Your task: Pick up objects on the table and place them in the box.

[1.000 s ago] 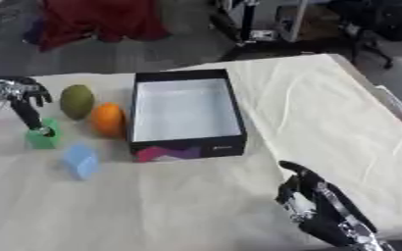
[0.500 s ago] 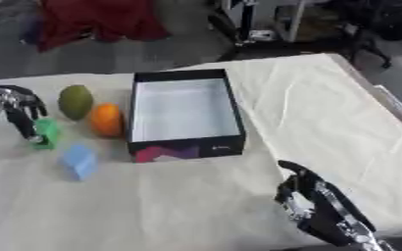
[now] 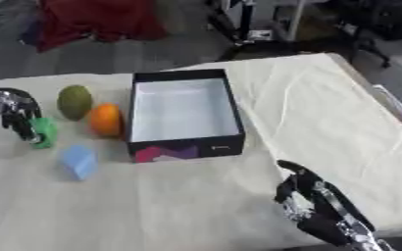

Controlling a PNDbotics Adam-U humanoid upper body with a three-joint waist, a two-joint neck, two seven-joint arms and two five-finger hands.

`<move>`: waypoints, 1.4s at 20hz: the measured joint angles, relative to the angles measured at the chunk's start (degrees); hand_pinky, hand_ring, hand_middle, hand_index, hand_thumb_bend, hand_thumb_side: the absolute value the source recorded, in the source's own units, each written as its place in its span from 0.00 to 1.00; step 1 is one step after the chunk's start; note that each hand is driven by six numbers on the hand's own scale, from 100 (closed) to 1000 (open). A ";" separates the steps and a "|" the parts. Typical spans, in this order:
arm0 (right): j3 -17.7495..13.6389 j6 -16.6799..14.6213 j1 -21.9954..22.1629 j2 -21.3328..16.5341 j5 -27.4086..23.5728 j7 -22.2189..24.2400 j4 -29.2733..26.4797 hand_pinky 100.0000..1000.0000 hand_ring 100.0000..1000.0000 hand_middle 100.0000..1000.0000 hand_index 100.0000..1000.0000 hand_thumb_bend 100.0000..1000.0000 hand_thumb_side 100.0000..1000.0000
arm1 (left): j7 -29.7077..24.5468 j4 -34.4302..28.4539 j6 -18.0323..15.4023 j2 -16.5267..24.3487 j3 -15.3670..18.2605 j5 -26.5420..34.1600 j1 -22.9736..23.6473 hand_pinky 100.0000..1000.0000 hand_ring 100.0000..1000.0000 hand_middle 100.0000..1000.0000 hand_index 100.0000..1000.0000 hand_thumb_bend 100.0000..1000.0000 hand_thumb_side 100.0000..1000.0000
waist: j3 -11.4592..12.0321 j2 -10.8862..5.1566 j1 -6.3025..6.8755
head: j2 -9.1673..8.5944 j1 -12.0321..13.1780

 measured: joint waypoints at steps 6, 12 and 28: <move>-0.01 0.01 0.06 0.00 0.01 -0.01 0.01 0.82 0.51 0.43 0.91 0.00 0.41 | 0.79 -6.71 0.73 2.84 1.55 -3.10 -2.86 0.51 0.41 0.42 0.58 0.09 0.13 | 0.19 -0.01 0.01 | 0.00 -0.04; -0.01 0.01 0.49 0.00 0.05 -0.01 0.04 0.82 0.51 0.43 0.91 0.00 0.41 | 3.44 -14.13 -0.69 3.58 2.52 -5.09 -7.64 0.52 0.41 0.42 0.59 0.10 0.15 | 0.33 -0.11 0.01 | 0.00 -0.01; 0.70 0.08 -0.19 0.11 -0.06 0.65 0.27 0.82 0.51 0.43 0.92 0.00 0.41 | 4.62 -11.64 -7.17 -15.15 -7.94 -2.42 -9.76 0.60 0.51 0.54 0.70 0.30 0.15 | -1.97 -0.26 -0.02 | 0.00 0.96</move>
